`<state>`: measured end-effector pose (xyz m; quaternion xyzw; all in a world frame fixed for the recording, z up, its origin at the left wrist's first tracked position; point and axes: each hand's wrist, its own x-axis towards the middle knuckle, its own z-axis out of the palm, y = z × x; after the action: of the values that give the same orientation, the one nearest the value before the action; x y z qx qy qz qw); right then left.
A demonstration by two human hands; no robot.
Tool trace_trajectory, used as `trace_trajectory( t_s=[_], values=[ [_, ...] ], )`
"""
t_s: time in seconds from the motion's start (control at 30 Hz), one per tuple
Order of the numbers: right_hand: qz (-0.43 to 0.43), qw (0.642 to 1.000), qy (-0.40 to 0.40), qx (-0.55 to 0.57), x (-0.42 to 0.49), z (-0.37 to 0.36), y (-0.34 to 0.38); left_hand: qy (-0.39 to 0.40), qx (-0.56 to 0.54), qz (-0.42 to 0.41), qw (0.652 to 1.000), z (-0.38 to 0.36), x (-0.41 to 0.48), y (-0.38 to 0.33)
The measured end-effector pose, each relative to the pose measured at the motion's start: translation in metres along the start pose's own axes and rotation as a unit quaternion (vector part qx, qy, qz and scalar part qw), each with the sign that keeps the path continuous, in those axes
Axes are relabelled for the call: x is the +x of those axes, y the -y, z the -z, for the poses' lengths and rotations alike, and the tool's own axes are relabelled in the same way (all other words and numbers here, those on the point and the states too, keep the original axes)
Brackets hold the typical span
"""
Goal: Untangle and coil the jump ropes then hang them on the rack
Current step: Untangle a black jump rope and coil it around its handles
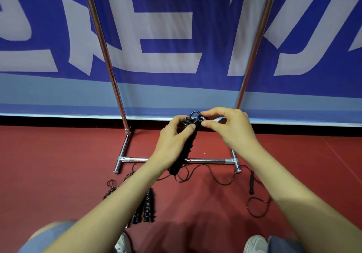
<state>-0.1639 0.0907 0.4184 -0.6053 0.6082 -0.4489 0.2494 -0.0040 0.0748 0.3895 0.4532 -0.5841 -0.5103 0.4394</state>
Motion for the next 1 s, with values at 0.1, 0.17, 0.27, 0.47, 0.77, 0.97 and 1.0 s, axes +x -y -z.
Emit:
trace_trajectory(
  t_s=[0.1, 0.17, 0.27, 0.47, 0.77, 0.97, 1.0],
  values=[
    [0.006, 0.999, -0.033, -0.022, 0.002, -0.002, -0.002, -0.013, 0.012, -0.02, 1.0, -0.002, 0.0, -0.002],
    [-0.01, 0.999, -0.051, 0.012, 0.004, -0.003, -0.003, -0.016, 0.002, -0.027, 1.0, -0.003, -0.001, -0.004],
    [-0.016, 0.998, -0.059, 0.028, 0.009, -0.001, -0.004, 0.0, 0.026, -0.055, 0.998, -0.003, -0.003, -0.004],
    [0.025, 0.998, 0.053, -0.005, 0.002, -0.002, -0.001, 0.023, 0.092, -0.063, 0.994, 0.005, -0.002, -0.001],
    [0.066, 0.995, 0.051, -0.058, -0.002, -0.011, 0.001, 0.021, 0.152, -0.08, 0.985, 0.007, -0.001, 0.0],
    [-0.008, 0.994, 0.068, 0.08, 0.002, -0.014, -0.004, 0.023, 0.181, -0.089, 0.979, 0.003, -0.003, -0.003],
    [-0.009, 0.992, 0.073, 0.101, 0.002, -0.014, -0.004, 0.02, 0.191, -0.096, 0.977, 0.004, -0.002, -0.003]
  ],
)
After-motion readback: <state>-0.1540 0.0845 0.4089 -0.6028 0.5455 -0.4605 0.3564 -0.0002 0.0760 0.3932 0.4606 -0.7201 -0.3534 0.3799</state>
